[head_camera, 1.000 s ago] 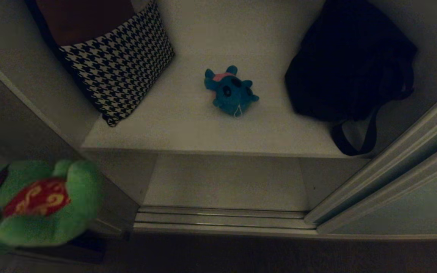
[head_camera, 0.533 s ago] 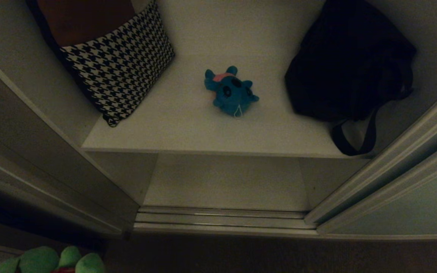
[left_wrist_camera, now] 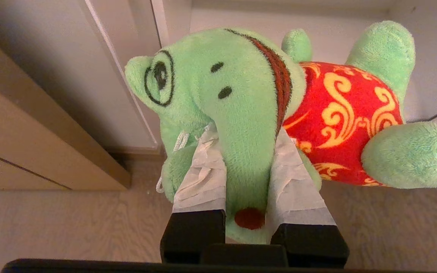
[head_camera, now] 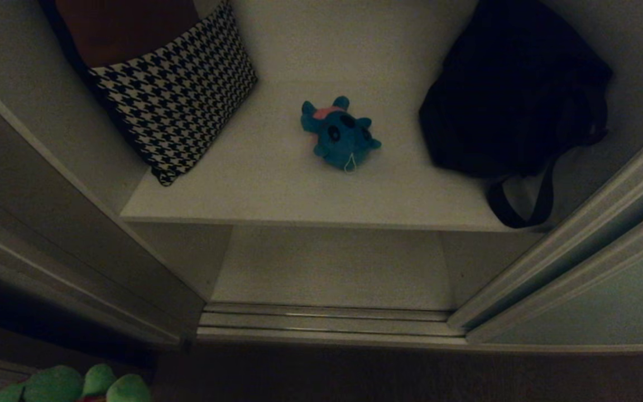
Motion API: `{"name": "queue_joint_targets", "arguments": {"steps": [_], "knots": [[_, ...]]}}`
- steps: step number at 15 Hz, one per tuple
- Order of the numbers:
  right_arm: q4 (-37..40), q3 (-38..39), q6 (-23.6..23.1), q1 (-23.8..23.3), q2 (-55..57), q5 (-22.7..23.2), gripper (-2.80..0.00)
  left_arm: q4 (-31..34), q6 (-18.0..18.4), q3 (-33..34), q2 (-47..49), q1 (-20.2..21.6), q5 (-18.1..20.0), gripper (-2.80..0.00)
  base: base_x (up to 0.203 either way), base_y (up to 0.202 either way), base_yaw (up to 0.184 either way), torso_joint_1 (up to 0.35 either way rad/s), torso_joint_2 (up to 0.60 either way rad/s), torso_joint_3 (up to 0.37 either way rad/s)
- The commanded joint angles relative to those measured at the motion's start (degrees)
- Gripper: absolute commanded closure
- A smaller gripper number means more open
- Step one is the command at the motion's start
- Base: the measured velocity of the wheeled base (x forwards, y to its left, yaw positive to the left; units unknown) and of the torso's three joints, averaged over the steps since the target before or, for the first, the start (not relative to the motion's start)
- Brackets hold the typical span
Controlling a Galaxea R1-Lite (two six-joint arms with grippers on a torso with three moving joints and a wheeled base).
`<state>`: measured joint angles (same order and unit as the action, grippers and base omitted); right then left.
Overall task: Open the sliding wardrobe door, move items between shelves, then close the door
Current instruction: Place the green doll on the lower shelf
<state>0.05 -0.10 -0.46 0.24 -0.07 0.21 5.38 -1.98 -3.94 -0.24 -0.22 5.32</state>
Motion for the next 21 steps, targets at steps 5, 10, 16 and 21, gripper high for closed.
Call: {"name": "queue_joint_targets", "arguments": {"steps": [5,10,16,21], "knots": [[0.0,0.0,-0.1,0.0,0.0,0.0,0.00,-2.1,-0.3,0.8,0.2,0.0,0.0,0.00,-0.175,0.000,0.000,-0.001,0.00,0.003],[0.0,0.0,0.0,0.0,0.0,0.0,0.00,-2.1,-2.4,0.9,0.2,0.0,0.0,0.00,-0.100,0.000,0.001,0.000,0.00,0.003],[0.0,0.0,0.0,0.0,0.0,0.0,0.00,-2.2,-3.2,1.0,0.2,0.0,-0.3,0.00,0.000,0.000,0.000,0.000,0.00,0.000],[0.0,0.0,0.0,0.0,0.0,0.0,0.00,-2.1,-3.6,1.1,0.2,0.0,-0.4,0.00,0.000,0.000,0.000,0.000,0.00,0.000]]}}
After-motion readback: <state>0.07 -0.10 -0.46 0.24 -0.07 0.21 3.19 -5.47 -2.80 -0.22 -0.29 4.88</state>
